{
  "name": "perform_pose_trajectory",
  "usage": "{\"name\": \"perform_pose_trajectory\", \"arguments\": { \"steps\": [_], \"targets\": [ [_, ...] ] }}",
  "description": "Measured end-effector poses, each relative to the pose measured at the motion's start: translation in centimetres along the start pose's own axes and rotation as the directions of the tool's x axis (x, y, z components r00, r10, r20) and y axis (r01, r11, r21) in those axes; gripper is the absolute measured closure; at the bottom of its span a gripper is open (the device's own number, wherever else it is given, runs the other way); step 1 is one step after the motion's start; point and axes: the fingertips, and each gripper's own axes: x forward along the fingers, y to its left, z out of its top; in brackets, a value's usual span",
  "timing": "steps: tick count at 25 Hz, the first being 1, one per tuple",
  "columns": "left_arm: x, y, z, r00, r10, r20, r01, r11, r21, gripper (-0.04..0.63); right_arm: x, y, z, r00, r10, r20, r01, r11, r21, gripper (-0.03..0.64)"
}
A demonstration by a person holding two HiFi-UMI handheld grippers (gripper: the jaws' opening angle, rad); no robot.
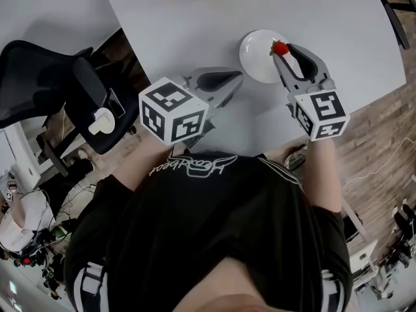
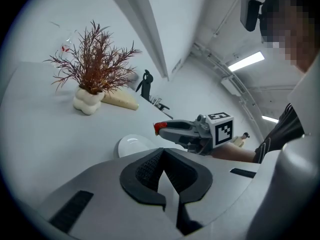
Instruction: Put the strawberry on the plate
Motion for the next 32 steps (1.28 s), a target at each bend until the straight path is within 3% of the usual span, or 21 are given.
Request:
{"name": "perform_pose_trajectory", "arguments": {
  "steps": [16,32],
  "targets": [
    [-0.2,1.9,-0.9,1.000,0.030,-0.005,-0.030,0.999,-0.036,0.589,4.2,-0.1,-6.2,0.979,0.011,-0.201,-0.026,0.997,-0.068,0.489],
    [-0.7,2.3,-0.8,0.999,0.043,0.016,-0.042,0.998,-0.044,0.589,5.5,0.2,-8.5,0.953,0.011,-0.303,-0.044,0.994,-0.104,0.489]
  ]
}}
